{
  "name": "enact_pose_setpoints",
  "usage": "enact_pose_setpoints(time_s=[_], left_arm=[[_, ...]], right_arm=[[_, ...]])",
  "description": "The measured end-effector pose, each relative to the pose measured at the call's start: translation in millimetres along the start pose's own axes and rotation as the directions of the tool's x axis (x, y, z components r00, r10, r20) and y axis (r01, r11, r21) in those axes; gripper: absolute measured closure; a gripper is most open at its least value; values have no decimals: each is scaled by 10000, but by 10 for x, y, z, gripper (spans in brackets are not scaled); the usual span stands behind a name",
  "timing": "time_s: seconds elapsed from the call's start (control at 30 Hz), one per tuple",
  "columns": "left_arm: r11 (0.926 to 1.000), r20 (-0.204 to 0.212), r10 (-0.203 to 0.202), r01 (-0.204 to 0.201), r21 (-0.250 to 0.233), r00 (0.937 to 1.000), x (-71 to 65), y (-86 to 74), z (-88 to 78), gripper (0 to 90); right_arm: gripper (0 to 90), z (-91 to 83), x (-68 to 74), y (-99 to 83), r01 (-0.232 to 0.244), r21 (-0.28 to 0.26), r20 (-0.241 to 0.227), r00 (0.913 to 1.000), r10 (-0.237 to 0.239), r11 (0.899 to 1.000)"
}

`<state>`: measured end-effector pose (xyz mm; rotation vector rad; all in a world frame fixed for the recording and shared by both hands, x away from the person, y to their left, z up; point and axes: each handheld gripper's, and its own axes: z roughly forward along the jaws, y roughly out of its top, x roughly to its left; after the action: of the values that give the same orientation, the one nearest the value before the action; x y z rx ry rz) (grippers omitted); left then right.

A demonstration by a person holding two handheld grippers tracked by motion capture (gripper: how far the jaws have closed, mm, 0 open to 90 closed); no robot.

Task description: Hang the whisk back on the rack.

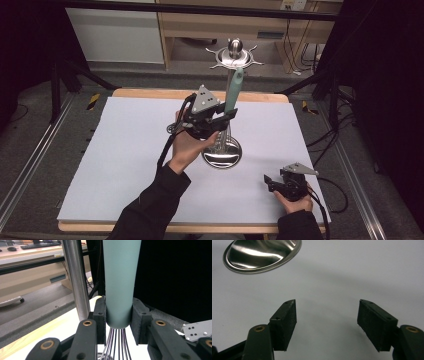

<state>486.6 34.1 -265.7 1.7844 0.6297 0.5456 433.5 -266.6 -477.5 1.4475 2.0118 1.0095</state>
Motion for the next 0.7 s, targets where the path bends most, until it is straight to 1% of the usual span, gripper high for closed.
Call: enact_pose_setpoints(time_s=[0.03, 0.1, 0.13, 0.2, 0.27, 0.4, 0.5, 0.6, 0.7], left_arm=[[9999, -47, 132, -132, -9, 9999, 7, 2, 7, 687], [9998, -100, 172, -173, -33, 9998, 7, 0, 21, 687], [10000, -120, 51, -52, -47, 9999, -2, -3, 26, 686], [10000, -135, 50, -51, -47, 9999, -3, -2, 32, 686], [10000, -106, -77, 76, -48, 9999, -11, -3, 38, 686], [10000, -129, 17, -17, -40, 9999, -6, 0, 58, 684], [9999, -145, -95, 94, -63, 9998, -14, -2, 76, 683], [10000, -160, 17, -18, -24, 9999, -1, -3, 85, 677], [9999, -123, -123, 123, 31, 9998, -3, -15, 86, 656]], right_arm=[[319, 0, 0, 0, -12, 10, -3, 10000, 12, 10000], [319, 0, 0, 0, -6, 13, 1, 10000, 6, 10000], [319, -1, 0, -1, -6, 12, -2, 10000, 6, 10000], [319, -1, 0, 0, 1, 1, -3, 10000, -1, 10000], [318, -1, 0, -1, 3, 3, -2, 10000, -3, 10000], [317, 2, 1, -1, -1, 43, -8, 10000, 1, 10000], [318, 2, 4, -2, -10, 29, -27, 10000, 10, 10000], [317, -1, 2, -1, -11, 14, -30, 10000, 11, 10000], [317, 1, 2, -2, -7, 36, -26, 10000, 7, 10000]])
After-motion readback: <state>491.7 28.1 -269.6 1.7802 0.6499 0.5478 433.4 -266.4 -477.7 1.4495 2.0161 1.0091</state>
